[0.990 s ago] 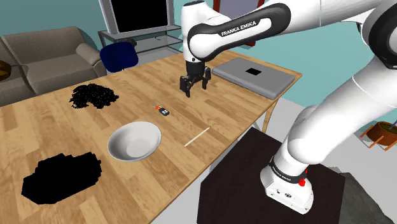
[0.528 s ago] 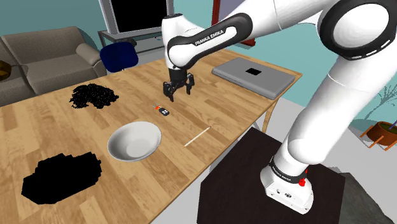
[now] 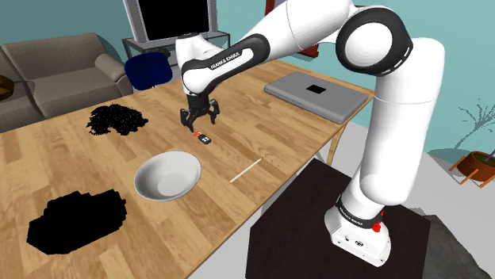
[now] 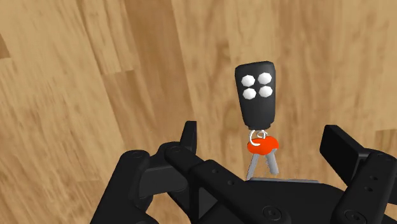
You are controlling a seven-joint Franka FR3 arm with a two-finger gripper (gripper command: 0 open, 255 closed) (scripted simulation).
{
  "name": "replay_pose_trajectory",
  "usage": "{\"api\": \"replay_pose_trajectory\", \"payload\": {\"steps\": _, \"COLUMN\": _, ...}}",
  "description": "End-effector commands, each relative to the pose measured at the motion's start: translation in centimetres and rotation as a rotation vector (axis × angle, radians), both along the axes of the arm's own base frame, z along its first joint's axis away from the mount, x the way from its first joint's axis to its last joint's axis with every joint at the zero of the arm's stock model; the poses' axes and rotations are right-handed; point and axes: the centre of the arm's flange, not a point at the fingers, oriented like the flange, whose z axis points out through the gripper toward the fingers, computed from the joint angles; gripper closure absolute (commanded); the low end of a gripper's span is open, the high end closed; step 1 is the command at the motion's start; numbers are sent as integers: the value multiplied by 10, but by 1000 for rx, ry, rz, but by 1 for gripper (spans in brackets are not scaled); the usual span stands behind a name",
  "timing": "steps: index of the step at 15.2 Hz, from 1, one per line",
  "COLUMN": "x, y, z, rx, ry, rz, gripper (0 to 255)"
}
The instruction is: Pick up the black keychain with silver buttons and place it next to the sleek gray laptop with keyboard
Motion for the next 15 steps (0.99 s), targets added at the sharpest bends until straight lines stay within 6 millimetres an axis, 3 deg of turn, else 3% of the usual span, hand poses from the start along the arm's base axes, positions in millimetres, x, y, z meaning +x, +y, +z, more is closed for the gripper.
{"api": "replay_pose_trajectory", "payload": {"steps": 1, "x": 10, "y": 5, "z": -11, "rx": 4, "ry": -1, "rz": -4, "gripper": 0}}
{"api": "replay_pose_trajectory", "payload": {"steps": 8, "x": 11, "y": 4, "z": -51, "rx": 4, "ry": -1, "rz": -4, "gripper": 0}}
{"api": "replay_pose_trajectory", "payload": {"steps": 15, "x": 11, "y": 4, "z": -51, "rx": 4, "ry": -1, "rz": -4, "gripper": 0}}
